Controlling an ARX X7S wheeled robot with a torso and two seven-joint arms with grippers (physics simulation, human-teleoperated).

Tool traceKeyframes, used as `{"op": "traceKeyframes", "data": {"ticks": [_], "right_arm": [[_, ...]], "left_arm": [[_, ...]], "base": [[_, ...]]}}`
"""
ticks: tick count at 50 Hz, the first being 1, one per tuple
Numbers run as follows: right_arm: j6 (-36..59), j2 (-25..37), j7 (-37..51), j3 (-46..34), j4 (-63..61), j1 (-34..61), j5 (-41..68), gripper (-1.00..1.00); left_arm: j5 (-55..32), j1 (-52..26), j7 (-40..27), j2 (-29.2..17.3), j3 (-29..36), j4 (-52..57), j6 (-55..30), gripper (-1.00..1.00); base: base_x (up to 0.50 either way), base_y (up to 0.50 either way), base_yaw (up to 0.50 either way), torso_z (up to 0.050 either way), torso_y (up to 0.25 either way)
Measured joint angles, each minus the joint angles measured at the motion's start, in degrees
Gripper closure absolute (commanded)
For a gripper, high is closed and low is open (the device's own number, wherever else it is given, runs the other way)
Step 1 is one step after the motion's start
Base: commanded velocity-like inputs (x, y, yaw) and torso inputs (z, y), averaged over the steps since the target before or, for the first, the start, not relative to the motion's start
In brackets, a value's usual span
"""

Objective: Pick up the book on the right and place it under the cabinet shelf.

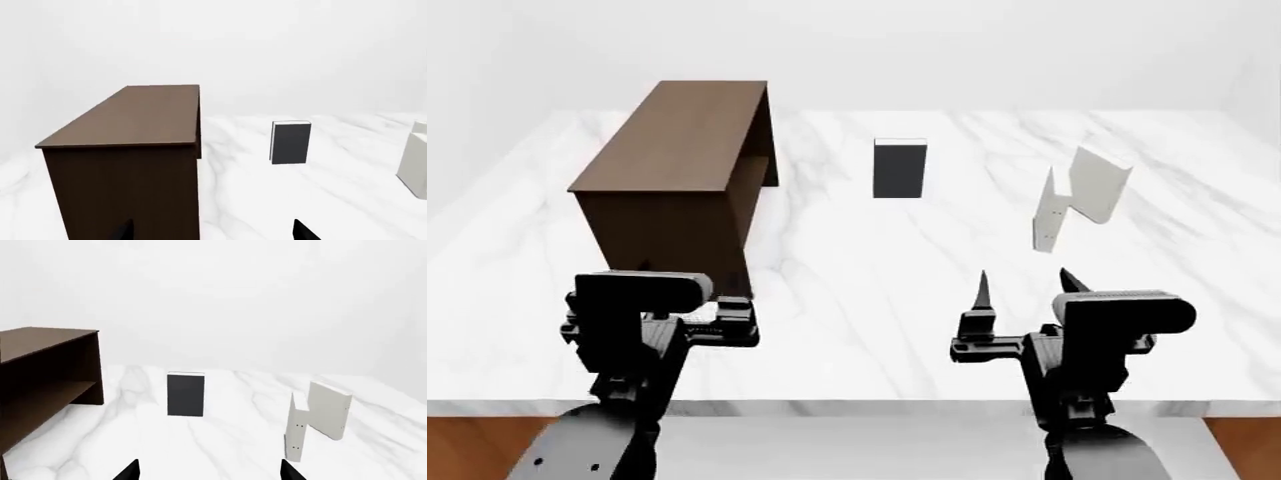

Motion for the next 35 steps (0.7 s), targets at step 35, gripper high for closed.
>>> {"op": "traceKeyframes", "data": {"ticks": [35], "right_arm": [[36.9,11.1,-6.1,-2.6,10.7,52.8,5.5,-1.0]], "left_arm": [[-2.9,-54.1,2.4,-5.1,4.1,-27.2,-24.5,-1.0]], "base": [[0.0,0.0,0.0,0.05,0.0]]}}
